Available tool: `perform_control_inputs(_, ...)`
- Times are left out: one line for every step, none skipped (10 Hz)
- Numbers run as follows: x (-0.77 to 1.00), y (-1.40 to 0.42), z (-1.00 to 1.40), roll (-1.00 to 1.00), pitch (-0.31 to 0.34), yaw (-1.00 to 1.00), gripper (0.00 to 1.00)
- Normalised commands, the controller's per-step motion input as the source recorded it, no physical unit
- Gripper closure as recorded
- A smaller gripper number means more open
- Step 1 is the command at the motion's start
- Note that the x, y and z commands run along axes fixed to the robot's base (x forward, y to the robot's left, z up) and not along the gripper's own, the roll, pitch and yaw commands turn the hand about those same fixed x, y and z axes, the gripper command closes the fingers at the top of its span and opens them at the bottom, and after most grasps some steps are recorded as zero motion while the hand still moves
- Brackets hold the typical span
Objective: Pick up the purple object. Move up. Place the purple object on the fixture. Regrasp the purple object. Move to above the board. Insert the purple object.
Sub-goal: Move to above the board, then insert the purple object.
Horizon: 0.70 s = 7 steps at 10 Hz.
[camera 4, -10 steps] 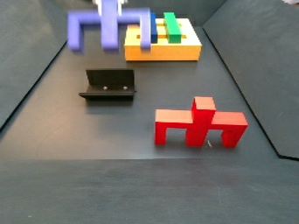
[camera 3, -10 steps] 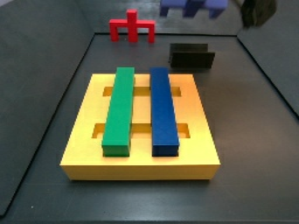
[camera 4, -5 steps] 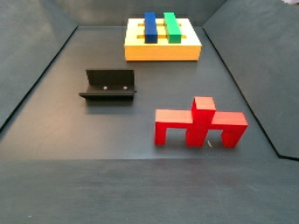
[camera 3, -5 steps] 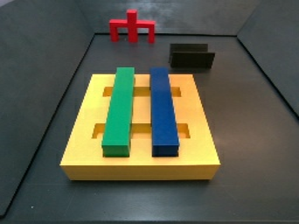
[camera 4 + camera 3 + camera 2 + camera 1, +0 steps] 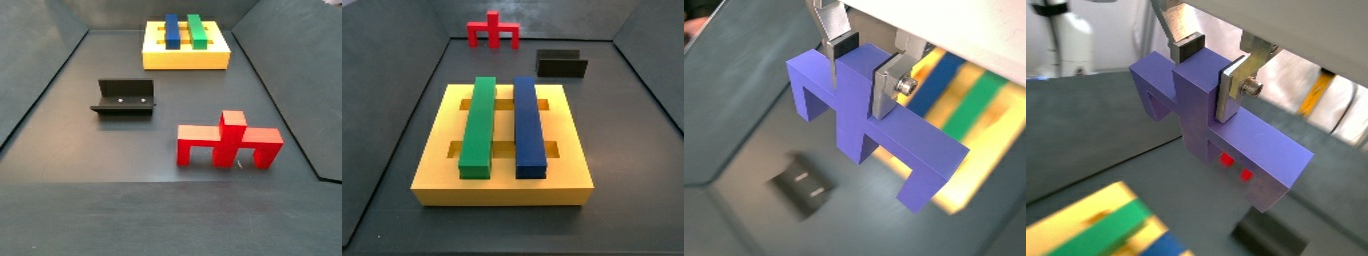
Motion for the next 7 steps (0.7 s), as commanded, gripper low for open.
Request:
perform_control_inputs(-0.34,-0.47,0.08,-1.00,0.000,0.02,1.00)
perform_control_inputs(-0.16,-0.17,0.03,-1.00,-0.002,0.02,1.00)
perform_control_inputs(-0.10,-0.06,0.02,-1.00,-0.014,0.01,1.00)
perform_control_inputs(-0.06,-0.02,-0.01,-0.84,-0.028,0.01,1.00)
perform_control_inputs(-0.05,0.00,0.01,-0.62,-0.030,0.00,1.00)
perform_control_inputs(-0.04,0.00,0.00,-0.37,-0.028,0.00,1.00)
perform_control_inputs(0.00,0.00,-0.03,0.00,0.000,0.00,1.00)
